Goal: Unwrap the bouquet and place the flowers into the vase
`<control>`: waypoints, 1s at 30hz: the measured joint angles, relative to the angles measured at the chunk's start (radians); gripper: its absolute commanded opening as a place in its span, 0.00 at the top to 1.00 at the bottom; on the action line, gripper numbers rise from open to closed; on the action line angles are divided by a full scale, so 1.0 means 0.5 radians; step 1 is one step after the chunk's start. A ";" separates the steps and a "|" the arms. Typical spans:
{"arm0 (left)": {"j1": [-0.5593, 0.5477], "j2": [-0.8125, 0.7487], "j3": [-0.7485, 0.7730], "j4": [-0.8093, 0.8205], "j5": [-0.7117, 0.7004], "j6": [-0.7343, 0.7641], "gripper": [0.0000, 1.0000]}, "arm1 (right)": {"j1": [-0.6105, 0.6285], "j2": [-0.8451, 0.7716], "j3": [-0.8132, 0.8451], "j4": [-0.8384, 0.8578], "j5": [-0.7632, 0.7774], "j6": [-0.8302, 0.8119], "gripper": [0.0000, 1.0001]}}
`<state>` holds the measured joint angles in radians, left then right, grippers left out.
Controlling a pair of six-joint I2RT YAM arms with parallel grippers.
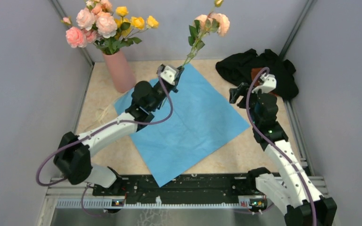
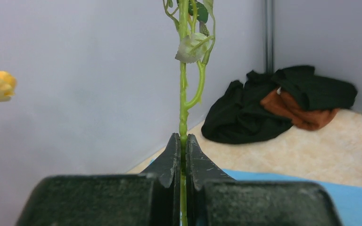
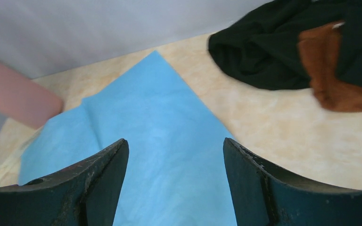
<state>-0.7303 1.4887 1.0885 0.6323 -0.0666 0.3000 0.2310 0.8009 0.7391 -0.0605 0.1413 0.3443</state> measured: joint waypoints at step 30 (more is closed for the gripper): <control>-0.095 0.095 -0.537 0.796 0.228 -0.478 1.00 | 0.591 0.642 0.439 0.513 -0.533 0.256 0.38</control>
<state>-0.7780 1.5364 0.8200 1.0302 0.0475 0.0612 0.5262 1.1217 0.9588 0.1963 -0.1249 0.4721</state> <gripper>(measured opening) 0.023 0.677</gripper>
